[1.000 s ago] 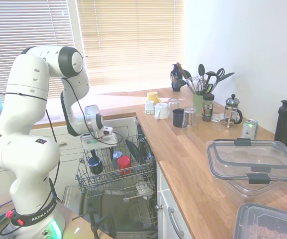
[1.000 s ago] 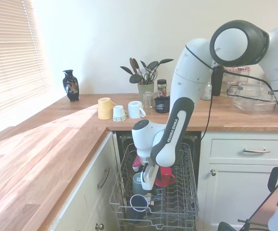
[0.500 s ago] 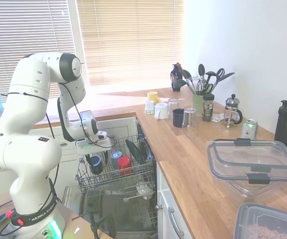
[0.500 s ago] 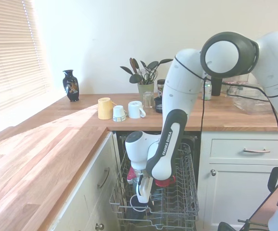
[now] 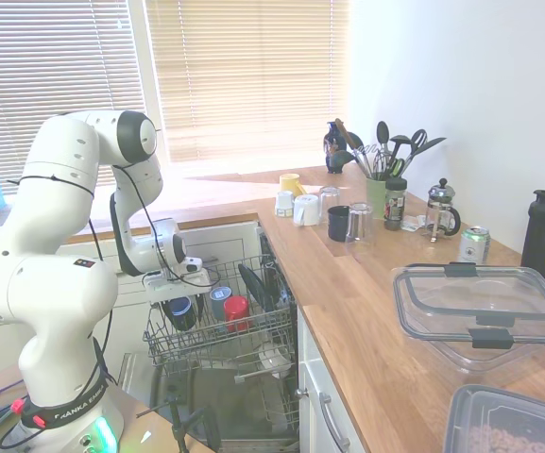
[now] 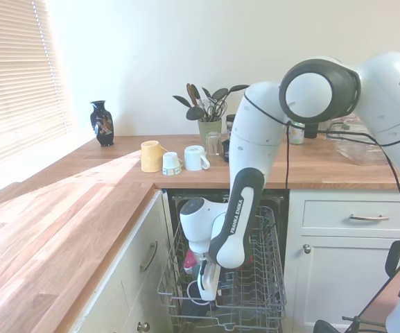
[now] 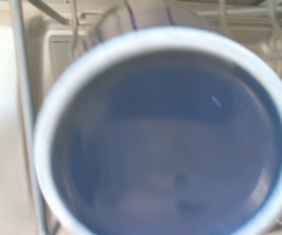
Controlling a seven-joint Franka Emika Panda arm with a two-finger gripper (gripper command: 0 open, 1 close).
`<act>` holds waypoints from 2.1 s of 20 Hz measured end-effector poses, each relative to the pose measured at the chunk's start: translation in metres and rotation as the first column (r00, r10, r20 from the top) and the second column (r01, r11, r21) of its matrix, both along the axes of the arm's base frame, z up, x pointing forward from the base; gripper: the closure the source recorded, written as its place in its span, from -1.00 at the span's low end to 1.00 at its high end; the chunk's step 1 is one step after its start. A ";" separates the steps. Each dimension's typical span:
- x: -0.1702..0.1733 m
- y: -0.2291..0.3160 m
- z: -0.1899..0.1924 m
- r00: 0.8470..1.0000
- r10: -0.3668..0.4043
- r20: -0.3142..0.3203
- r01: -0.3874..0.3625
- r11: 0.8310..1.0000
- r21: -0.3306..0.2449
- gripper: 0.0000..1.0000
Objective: Move a mug from dishwasher to table
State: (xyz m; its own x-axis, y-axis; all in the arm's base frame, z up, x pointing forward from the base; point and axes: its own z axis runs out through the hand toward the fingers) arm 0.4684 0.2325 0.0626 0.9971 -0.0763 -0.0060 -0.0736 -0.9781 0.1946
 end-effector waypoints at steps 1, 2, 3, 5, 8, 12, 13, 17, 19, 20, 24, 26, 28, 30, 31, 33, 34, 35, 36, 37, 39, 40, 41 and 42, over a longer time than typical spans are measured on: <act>0.001 0.003 -0.002 1.000 0.005 0.000 -0.005 1.000 0.003 -1.00; 0.003 0.006 -0.005 1.000 0.011 -0.002 -0.011 1.000 0.006 -1.00; 0.004 0.009 -0.006 1.000 0.014 -0.002 -0.014 1.000 0.012 -1.00; 0.006 0.011 -0.008 1.000 0.019 0.000 -0.019 0.999 0.026 -1.00; 0.011 0.012 -0.009 1.000 0.022 0.001 -0.022 0.999 0.047 -1.00; 0.016 0.011 -0.013 1.000 0.018 0.002 -0.018 0.997 0.071 -1.00; 0.018 0.012 -0.014 1.000 0.019 0.002 -0.019 0.997 0.076 -1.00; 0.023 0.012 -0.017 1.000 0.015 0.004 -0.015 0.995 0.094 -1.00; 0.025 0.011 -0.018 1.000 0.016 0.005 -0.017 0.995 0.100 1.00; 0.026 0.011 -0.018 1.000 0.019 0.007 -0.020 0.995 0.102 1.00; 0.026 0.012 -0.021 0.999 0.040 0.007 -0.041 0.993 0.107 1.00; 0.026 0.014 -0.022 0.999 0.051 0.008 -0.052 0.993 0.106 1.00; 0.025 0.018 -0.025 0.998 0.067 0.007 -0.067 0.992 0.102 1.00; 0.023 0.022 -0.027 0.997 0.077 0.005 -0.077 0.992 0.103 1.00; 0.023 0.023 -0.027 0.997 0.081 0.005 -0.081 0.991 0.103 1.00; 0.022 0.024 -0.027 0.996 0.087 0.002 -0.087 0.991 0.103 1.00; 0.022 0.024 -0.027 0.996 0.088 0.001 -0.088 0.991 0.104 1.00; 0.022 0.024 -0.028 0.996 0.089 -0.001 -0.089 0.991 0.104 1.00; 0.021 0.024 -0.028 0.996 0.090 -0.003 -0.089 0.990 0.105 1.00; 0.021 0.024 -0.028 0.996 0.090 -0.005 -0.089 0.990 0.105 1.00; 0.021 0.023 -0.029 0.996 0.090 -0.008 -0.088 0.991 0.105 1.00; 0.021 0.023 -0.029 0.996 0.089 -0.009 -0.087 0.991 0.105 1.00; 0.021 0.022 -0.029 0.996 0.088 -0.009 -0.087 0.991 0.104 1.00; 0.020 0.022 -0.029 0.996 0.088 -0.010 -0.086 0.991 0.104 1.00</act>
State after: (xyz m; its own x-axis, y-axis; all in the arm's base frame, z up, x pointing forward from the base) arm 0.4889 0.2547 0.0333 0.9996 0.0125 -0.0240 0.0147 -0.9956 0.0925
